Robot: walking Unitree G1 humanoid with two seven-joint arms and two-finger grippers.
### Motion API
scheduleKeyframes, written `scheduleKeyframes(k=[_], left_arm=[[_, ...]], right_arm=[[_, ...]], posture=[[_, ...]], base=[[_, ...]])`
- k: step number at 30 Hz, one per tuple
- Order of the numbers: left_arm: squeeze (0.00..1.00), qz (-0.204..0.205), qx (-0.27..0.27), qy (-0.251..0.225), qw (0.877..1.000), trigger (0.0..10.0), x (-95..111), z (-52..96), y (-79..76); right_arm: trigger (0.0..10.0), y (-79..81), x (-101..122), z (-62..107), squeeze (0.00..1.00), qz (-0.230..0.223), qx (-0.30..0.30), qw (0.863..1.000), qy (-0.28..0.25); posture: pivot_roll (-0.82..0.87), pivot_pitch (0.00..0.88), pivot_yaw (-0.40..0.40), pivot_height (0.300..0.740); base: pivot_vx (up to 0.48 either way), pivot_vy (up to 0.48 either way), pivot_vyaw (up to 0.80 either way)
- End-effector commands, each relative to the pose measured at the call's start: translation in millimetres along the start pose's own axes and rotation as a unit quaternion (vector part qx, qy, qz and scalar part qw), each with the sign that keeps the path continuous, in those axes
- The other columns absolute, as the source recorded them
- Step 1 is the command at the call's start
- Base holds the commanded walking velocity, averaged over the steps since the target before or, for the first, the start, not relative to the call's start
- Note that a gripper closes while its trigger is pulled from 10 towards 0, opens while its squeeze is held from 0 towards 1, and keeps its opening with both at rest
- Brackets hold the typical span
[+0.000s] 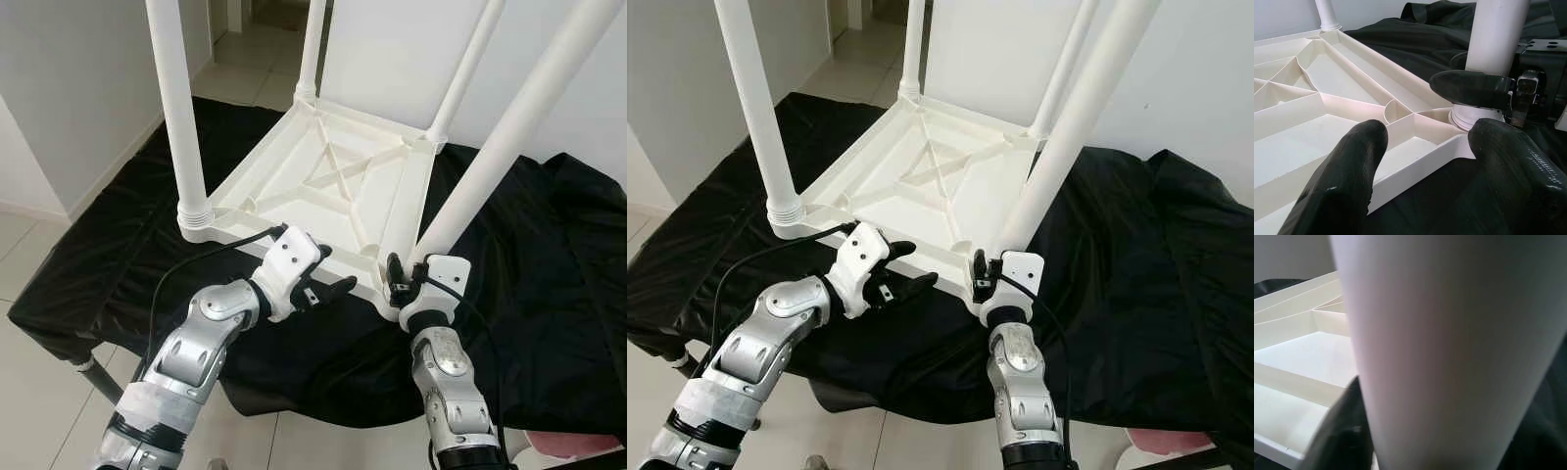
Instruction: Building children table
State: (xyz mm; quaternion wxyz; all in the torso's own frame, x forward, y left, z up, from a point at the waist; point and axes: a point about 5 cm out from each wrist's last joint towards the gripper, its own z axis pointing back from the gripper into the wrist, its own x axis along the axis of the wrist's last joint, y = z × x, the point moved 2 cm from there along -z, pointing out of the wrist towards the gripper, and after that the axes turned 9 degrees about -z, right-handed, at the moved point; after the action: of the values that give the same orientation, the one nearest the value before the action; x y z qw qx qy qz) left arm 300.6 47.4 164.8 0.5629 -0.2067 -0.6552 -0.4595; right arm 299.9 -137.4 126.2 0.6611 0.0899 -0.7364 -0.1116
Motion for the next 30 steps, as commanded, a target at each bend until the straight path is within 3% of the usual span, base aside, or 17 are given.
scheduleKeyframes(k=[1,6,16,17,18,25,30], left_arm=[[0.00,0.000,0.004,0.002,1.000,10.0,-1,-2.6,-1.4],[0.00,0.001,0.008,0.002,1.000,10.0,-1,-2.5,-0.6],[0.00,0.001,0.013,0.008,1.000,10.0,-5,1.3,1.1],[0.00,0.001,0.014,0.008,1.000,10.0,-5,1.8,1.2],[0.00,0.001,0.014,0.009,1.000,10.0,-5,2.1,1.2],[0.00,0.000,0.013,0.013,1.000,10.0,-7,4.6,1.7],[0.00,-0.002,0.016,0.021,1.000,10.0,-10,9.8,3.8]], right_arm=[[10.0,7.0,-2,3.6,1.00,-0.029,-0.004,1.000,0.005],[10.0,7.7,0,3.5,1.00,-0.023,0.001,1.000,0.002],[10.0,-6.1,3,-1.8,1.00,-0.009,0.008,1.000,0.006],[10.0,-8.0,2,-1.2,0.68,-0.006,0.014,1.000,0.010],[10.0,-9.4,2,-0.6,0.00,-0.001,0.024,1.000,0.013],[10.0,-17.8,2,4.9,0.00,0.021,0.070,0.997,0.020],[10.0,-27.1,4,10.5,0.00,0.007,0.107,0.994,0.032]], posture=[[0.01,0.034,-0.101,0.740],[0.01,0.036,-0.104,0.740],[0.01,0.041,-0.105,0.740],[0.01,0.041,-0.102,0.740],[0.01,0.041,-0.102,0.740],[0.01,0.042,-0.095,0.740],[0.01,0.043,-0.095,0.740]], base=[[0.000,0.000,0.00],[0.000,0.000,0.00],[0.000,0.000,0.00],[0.000,0.000,0.00],[0.000,0.000,0.00],[0.000,0.000,0.00],[0.000,0.000,0.00]])
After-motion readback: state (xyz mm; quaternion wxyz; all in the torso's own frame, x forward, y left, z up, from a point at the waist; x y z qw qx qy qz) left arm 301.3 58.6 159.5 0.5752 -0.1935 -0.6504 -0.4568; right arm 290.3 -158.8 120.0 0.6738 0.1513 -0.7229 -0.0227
